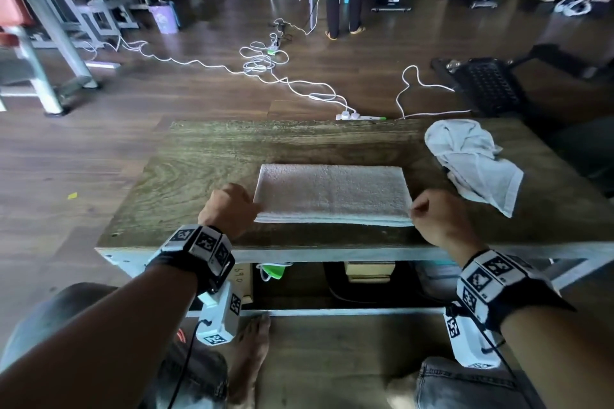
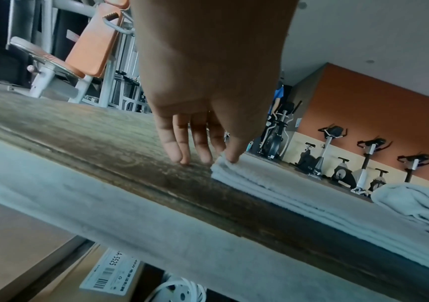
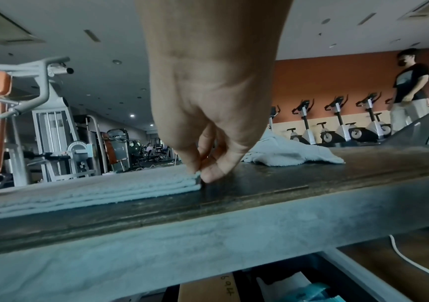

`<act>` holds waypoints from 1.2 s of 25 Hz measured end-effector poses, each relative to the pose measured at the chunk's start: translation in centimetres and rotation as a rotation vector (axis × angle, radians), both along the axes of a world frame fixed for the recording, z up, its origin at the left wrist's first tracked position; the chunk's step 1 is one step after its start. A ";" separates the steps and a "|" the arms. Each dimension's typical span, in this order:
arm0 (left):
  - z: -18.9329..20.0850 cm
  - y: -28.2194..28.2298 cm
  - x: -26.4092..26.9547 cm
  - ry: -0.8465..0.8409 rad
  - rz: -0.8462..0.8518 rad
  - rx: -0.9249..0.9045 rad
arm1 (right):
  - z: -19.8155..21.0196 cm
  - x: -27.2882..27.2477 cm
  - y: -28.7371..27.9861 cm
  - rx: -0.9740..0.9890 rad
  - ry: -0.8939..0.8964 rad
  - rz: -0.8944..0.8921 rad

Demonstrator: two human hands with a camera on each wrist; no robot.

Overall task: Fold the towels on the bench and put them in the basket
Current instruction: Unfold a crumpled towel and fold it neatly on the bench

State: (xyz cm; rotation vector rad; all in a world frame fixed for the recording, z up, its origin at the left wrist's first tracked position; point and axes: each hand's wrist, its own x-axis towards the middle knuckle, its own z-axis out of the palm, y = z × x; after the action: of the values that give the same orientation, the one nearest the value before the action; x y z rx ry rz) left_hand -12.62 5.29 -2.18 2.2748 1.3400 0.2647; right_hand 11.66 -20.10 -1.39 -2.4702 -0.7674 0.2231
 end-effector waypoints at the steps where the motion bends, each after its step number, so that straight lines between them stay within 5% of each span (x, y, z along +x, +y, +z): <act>1: 0.3 0.0 0.0 -0.036 0.031 -0.007 | 0.4 -0.1 0.0 0.035 -0.008 -0.027; 5: 0.8 0.3 -0.8 -0.141 0.089 -0.086 | 0.9 0.3 -0.6 0.124 0.001 -0.078; 10: -0.2 -0.2 -0.9 -0.022 0.050 -0.037 | -1.1 0.9 -1.2 0.015 -0.011 0.027; 15: -1.6 -2.4 0.6 -0.008 -0.420 0.182 | -3.3 -1.2 -0.8 -0.036 -0.200 0.420; 19: -1.2 -3.0 1.0 0.062 -0.367 0.222 | -2.8 -2.3 -1.1 -0.132 -0.289 0.363; 24: -1.1 -5.1 5.8 -0.145 -0.471 0.190 | -2.2 -4.4 4.2 -0.042 -0.324 0.359; 30: -5.2 -6.5 8.6 0.186 -0.500 0.254 | -6.9 -5.2 8.0 -0.326 -0.284 0.460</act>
State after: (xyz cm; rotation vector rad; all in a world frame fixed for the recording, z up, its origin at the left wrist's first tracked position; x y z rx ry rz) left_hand -4.03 -1.20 -7.37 2.8154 0.8065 0.0532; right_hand 6.44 -12.15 -8.32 -2.6228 -1.5285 0.1740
